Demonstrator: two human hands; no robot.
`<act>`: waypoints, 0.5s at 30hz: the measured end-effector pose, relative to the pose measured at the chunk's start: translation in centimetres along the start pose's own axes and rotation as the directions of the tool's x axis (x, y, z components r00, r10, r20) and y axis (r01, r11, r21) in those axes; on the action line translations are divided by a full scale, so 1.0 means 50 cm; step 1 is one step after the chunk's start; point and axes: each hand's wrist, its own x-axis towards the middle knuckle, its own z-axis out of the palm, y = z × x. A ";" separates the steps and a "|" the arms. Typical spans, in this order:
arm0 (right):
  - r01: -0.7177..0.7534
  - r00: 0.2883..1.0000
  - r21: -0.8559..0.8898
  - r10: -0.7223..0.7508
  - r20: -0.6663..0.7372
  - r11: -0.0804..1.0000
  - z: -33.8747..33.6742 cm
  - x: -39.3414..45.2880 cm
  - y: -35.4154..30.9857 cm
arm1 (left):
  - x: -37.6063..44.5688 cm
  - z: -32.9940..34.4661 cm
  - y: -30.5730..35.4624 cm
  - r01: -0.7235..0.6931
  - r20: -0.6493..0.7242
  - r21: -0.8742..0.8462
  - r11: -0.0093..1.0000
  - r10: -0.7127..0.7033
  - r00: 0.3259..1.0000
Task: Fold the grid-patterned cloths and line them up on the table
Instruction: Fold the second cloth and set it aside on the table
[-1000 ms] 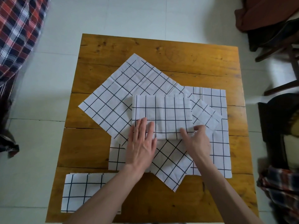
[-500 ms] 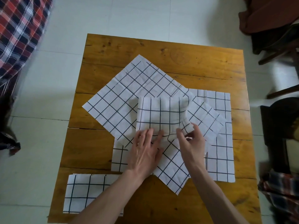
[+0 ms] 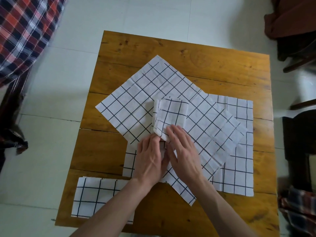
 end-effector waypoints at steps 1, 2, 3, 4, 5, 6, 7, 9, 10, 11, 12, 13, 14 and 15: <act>0.024 0.999 -0.031 -0.023 0.031 0.999 0.006 -0.002 0.004 | -0.002 -0.002 0.000 0.038 -0.023 -0.022 0.999 -0.039 0.999; 0.037 0.997 -0.057 -0.033 0.064 0.998 0.009 -0.003 0.008 | -0.003 -0.004 0.000 0.065 -0.037 -0.052 0.997 -0.067 0.997; 0.046 0.995 -0.077 -0.039 0.091 0.996 0.011 -0.005 0.011 | -0.004 -0.004 -0.002 0.084 -0.045 -0.081 0.993 -0.088 0.995; 0.057 0.993 -0.093 -0.047 0.108 0.994 0.013 -0.005 0.015 | -0.004 -0.004 -0.004 0.100 -0.054 -0.098 0.990 -0.106 0.993; 0.072 0.992 -0.106 -0.060 0.113 0.992 0.014 -0.006 0.018 | -0.004 -0.005 -0.005 0.115 -0.065 -0.104 0.988 -0.122 0.990; 0.087 0.991 -0.112 -0.075 0.111 0.990 0.014 -0.007 0.021 | -0.004 -0.005 -0.007 0.129 -0.072 -0.102 0.986 -0.137 0.988; 0.100 0.991 -0.116 -0.088 0.105 0.988 0.015 -0.007 0.025 | -0.004 -0.006 -0.009 0.139 -0.071 -0.095 0.986 -0.145 0.987; 0.109 0.992 -0.115 -0.100 0.075 0.987 0.017 -0.008 0.029 | 0.000 -0.010 -0.011 0.134 -0.041 -0.067 0.989 -0.137 0.990; 0.099 0.994 -0.105 -0.095 0.047 0.990 0.018 -0.008 0.031 | 0.000 -0.011 -0.013 0.120 -0.028 -0.050 0.991 -0.122 0.992; 0.082 0.997 -0.092 -0.081 0.013 0.992 0.020 -0.008 0.031 | 0.001 -0.013 -0.015 0.102 -0.018 -0.036 0.994 -0.103 0.995; 0.059 0.998 -0.081 -0.060 -0.018 0.995 0.021 -0.007 0.031 | 0.000 -0.014 -0.018 0.084 -0.012 -0.026 0.996 -0.085 0.996; 0.033 0.999 -0.071 -0.036 -0.041 0.997 0.023 -0.006 0.032 | 0.000 -0.014 -0.019 0.070 -0.010 -0.018 0.997 -0.070 0.998; 0.005 0.999 -0.060 -0.008 -0.053 0.998 0.022 -0.006 0.032 | -0.001 -0.014 -0.021 0.062 -0.011 -0.011 0.998 -0.062 0.998; -0.021 0.998 -0.052 0.018 -0.057 0.998 0.022 -0.006 0.033 | -0.003 -0.013 -0.022 0.060 -0.012 -0.004 0.998 -0.060 0.998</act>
